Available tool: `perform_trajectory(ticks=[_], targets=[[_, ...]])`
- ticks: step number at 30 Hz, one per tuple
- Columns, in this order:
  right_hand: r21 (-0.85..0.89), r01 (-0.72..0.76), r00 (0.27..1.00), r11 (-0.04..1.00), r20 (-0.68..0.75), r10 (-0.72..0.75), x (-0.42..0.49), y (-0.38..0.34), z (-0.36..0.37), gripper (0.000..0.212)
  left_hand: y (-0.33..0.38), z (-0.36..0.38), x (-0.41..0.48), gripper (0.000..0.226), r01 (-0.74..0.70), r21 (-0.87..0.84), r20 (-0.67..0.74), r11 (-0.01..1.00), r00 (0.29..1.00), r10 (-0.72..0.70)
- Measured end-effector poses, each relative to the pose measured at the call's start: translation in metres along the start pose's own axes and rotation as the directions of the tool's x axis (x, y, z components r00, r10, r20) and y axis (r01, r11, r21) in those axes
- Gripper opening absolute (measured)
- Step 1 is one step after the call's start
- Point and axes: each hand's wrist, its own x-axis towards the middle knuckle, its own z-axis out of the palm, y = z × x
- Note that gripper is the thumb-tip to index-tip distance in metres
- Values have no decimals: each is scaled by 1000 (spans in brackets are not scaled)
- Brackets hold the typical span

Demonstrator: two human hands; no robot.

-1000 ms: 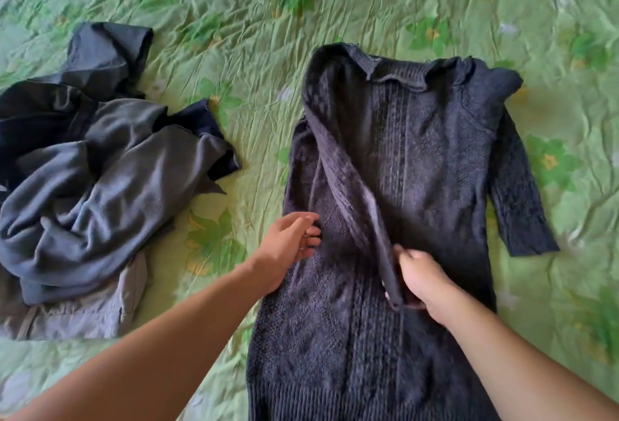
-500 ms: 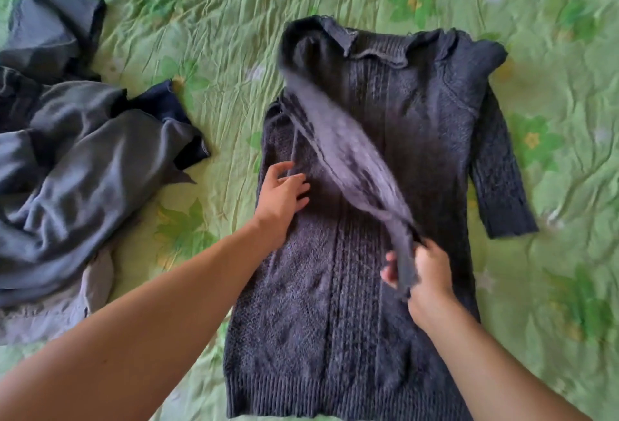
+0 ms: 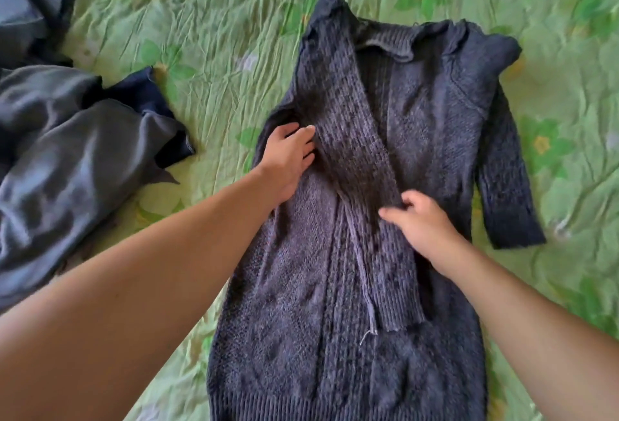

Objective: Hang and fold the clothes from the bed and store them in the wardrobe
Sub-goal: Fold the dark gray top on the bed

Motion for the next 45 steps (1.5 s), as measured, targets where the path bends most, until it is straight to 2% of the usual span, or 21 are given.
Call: perform_trajectory(ticks=[2, 4, 8, 10, 11, 13, 15, 17, 18, 19, 21, 24, 27, 29, 31, 33, 36, 39, 41, 43, 45], targets=[[190, -12, 999, 982, 51, 2, 23, -29, 1, 81, 8, 5, 9, 54, 30, -38, 1, 999, 1000, -30], [309, -41, 989, 950, 149, -6, 44, -48, 6, 83, 17, 9, 13, 26, 29, -59, 6, 998, 1000, -29], [464, -149, 954, 873, 300, 3, 49, -69, 17, 66, 47, 2, 22, 2, 20, -105, -52, 994, 998, -26], [560, -263, 885, 786, 465, -34, 35, -73, 24, 32, 61, -10, 21, 12, 29, -167, -16, 985, 999, -32], [568, -335, 835, 751, 548, -42, 24, -73, 30, 24, 64, -16, 17, 17, 46, -180, 30, 983, 999, -41], [563, -382, 788, 733, 613, -59, 3, -64, 42, 33, 55, -28, 4, 30, 112, -86, 155, 990, 983, -98], [549, -203, 871, 810, 480, -107, -15, -46, 55, 36, 27, -40, -13, 50, 186, 69, 223, 980, 955, -197], [314, 184, 953, 931, 176, -247, -32, -25, 62, 37, -5, -55, -33, 37, 218, 183, 263, 959, 929, -261], [58, 360, 931, 931, 39, -362, -39, -15, 63, 38, -19, -62, -44, 29, 243, 205, 274, 948, 916, -294], [-164, 475, 874, 865, -28, -485, -46, -6, 62, 37, -33, -68, -55, 29, 263, 217, 293, 940, 901, -319], [-326, 529, 832, 783, 16, -555, -54, 4, 61, 36, -55, -75, -72, 33, 249, 240, 325, 938, 890, -319], [-261, 399, 914, 879, 42, -403, -59, 9, 60, 37, -72, -71, -90, 32, 103, 272, 286, 957, 941, -183], [52, 232, 972, 971, 16, -233, -64, 1, 56, 28, -65, -66, -102, 22, -17, 188, 210, 982, 977, -23], [263, 136, 978, 955, 119, -172, -76, 1, 61, 18, -59, -68, -112, 17, -50, 144, 186, 988, 982, 23], [366, 12, 954, 931, 276, -120, -92, 8, 77, 8, -65, -74, -120, 20, -66, 187, 132, 980, 990, 42], [320, -102, 923, 942, 385, -30, -109, 21, 97, 9, -82, -87, -129, 35, -38, 401, 71, 915, 997, 11], [132, -103, 934, 986, 354, 50, -123, 43, 118, 15, -109, -110, -140, 60, -3, 692, 50, 722, 998, -44], [144, -72, 959, 987, 281, 29, -129, 57, 125, 24, -120, -121, -143, 80, 0, 703, 75, 711, 994, -75], [312, -117, 956, 943, 293, 21, -134, 60, 125, 32, -122, -123, -144, 88, 83, 573, 82, 815, 984, -158], [465, -156, 951, 871, 309, 5, -137, 63, 128, 43, -126, -123, -146, 88, 83, 481, 87, 873, 986, -142], [427, -169, 939, 888, 345, 13, -143, 64, 131, 48, -128, -125, -152, 97, -30, 659, 84, 752, 996, -34]])
